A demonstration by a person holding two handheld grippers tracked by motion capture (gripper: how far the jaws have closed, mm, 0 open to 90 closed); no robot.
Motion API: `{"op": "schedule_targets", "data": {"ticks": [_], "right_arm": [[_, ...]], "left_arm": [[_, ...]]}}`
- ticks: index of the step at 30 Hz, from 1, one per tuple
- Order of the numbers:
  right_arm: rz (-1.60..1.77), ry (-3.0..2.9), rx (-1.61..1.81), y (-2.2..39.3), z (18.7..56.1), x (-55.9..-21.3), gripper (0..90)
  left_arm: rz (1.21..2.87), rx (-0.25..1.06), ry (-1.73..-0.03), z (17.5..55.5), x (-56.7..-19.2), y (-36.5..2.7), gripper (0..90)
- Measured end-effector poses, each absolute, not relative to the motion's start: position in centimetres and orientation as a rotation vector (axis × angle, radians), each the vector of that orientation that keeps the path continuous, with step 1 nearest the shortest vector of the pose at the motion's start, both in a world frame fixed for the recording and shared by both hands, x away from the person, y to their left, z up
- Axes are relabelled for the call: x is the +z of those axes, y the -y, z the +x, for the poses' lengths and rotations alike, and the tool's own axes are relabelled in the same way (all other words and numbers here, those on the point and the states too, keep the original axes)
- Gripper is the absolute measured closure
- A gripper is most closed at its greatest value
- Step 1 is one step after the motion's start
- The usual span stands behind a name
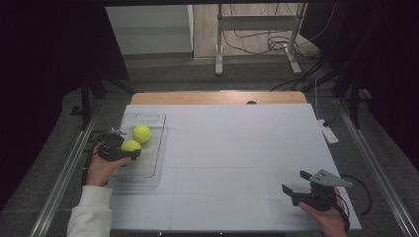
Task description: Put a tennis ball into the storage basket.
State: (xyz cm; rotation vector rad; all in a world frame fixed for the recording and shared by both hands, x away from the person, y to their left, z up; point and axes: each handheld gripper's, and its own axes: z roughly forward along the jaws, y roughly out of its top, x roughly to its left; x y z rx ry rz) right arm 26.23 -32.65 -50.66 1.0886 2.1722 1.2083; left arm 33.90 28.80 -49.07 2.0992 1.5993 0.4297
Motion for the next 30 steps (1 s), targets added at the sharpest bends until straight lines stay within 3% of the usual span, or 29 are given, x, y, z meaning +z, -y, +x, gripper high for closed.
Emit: {"op": "schedule_targets", "data": {"ticks": [10,17,30], "right_arm": [[1.089,-2.173,1.208,32.6,26.2,-50.7,13.9],[1.090,-2.172,1.208,32.6,26.2,-50.7,13.9],[1.089,-2.171,1.212,32.7,26.2,-50.7,13.9]], "left_arm": [[2.064,0.474,-1.571,33.7,-48.4,-28.8,18.5],[2.004,0.521,-1.542,33.3,-47.6,-28.7,18.2],[1.938,0.485,-1.471,33.2,-47.3,-28.1,18.1]]}}
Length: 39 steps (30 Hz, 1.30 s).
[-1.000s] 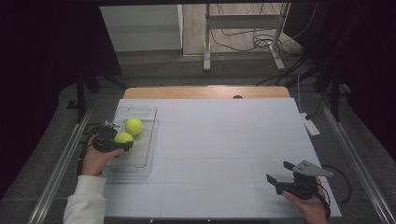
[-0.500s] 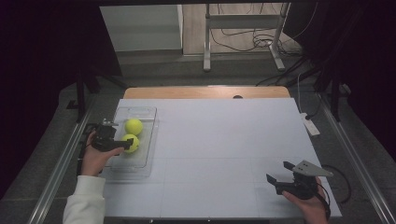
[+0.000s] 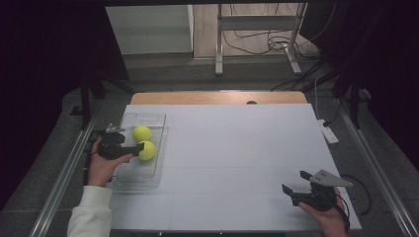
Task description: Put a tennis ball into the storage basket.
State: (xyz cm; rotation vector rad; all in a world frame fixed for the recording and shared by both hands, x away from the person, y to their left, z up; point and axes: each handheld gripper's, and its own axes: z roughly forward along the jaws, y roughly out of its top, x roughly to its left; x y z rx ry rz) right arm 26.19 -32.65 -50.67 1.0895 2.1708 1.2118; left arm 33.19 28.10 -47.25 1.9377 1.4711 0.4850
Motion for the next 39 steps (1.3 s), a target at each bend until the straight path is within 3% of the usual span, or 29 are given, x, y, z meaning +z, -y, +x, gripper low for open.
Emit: {"op": "schedule_targets", "data": {"ticks": [23,39], "right_arm": [[1.088,-2.168,1.221,32.7,26.2,-50.6,13.9],[1.080,-2.168,1.230,32.7,26.2,-50.5,13.9]], "left_arm": [[1.825,0.379,-1.271,30.4,-46.4,-25.8,18.1],[1.826,0.390,-1.181,27.0,-47.4,-25.0,18.6]]}}
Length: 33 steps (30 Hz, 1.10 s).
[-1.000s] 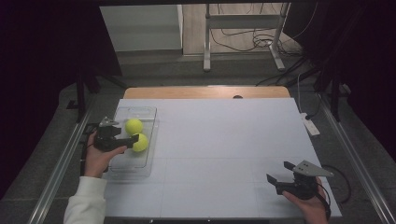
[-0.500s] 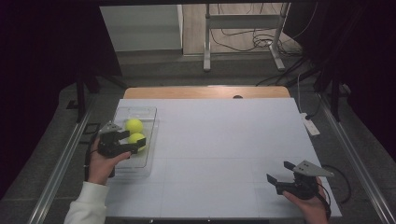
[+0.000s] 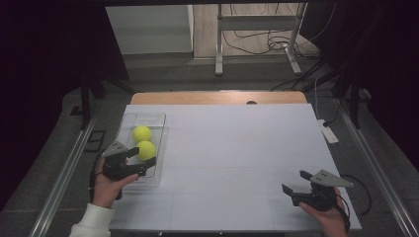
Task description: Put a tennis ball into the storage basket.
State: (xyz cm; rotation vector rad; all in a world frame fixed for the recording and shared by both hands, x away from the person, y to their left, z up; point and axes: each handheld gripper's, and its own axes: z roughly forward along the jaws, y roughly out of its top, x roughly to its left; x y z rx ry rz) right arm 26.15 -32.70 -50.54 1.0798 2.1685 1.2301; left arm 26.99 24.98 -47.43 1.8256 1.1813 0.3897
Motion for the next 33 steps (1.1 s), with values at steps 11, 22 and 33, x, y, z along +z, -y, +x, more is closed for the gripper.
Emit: {"op": "schedule_targets", "data": {"ticks": [11,22,33], "right_arm": [[1.079,-2.165,1.234,32.7,26.1,-50.5,13.9],[1.067,-2.167,1.242,32.7,26.1,-50.4,13.8],[1.067,-2.168,1.240,32.6,26.0,-50.4,13.8]], "left_arm": [[1.849,0.421,-1.138,25.4,-48.2,-23.8,18.5],[1.867,0.419,-1.141,25.0,-48.9,-23.6,18.3],[1.871,0.418,-1.136,25.1,-48.9,-23.4,18.2]]}}
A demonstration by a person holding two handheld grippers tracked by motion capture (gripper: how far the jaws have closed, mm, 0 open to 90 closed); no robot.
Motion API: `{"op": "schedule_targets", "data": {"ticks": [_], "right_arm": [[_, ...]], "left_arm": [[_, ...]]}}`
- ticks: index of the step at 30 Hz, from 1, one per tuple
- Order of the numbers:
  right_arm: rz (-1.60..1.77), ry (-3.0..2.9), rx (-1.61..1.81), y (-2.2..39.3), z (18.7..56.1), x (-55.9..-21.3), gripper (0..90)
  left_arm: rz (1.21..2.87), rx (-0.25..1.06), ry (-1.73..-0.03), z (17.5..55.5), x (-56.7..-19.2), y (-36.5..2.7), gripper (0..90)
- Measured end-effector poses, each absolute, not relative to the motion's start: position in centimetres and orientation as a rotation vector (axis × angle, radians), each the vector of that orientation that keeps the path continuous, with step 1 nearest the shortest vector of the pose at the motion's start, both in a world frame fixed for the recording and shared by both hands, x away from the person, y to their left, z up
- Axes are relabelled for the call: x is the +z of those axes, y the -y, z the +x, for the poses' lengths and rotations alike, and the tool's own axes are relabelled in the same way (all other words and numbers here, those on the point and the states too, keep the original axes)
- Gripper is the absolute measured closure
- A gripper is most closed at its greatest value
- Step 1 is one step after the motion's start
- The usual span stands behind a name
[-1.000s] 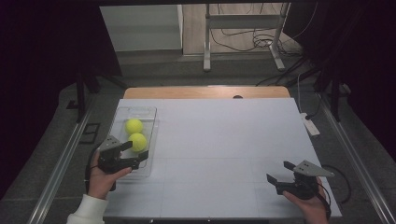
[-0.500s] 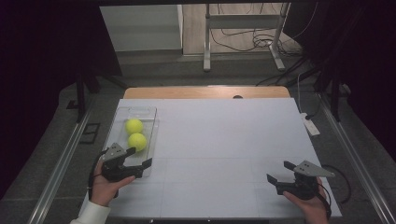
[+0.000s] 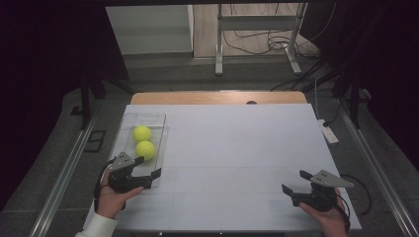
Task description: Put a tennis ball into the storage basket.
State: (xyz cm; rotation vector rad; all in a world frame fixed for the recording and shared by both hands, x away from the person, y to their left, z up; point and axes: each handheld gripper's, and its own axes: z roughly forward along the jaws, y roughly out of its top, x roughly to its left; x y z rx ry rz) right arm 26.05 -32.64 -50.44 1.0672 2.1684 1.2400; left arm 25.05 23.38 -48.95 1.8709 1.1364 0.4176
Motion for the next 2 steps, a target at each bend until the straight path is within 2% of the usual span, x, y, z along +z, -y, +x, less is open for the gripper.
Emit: {"op": "schedule_targets", "data": {"ticks": [2], "right_arm": [[1.068,-2.168,1.240,32.65,26.06,-50.45,13.8]], "left_arm": [[1.875,0.417,-1.134,25.09,-48.98,-23.36,18.2]]}}
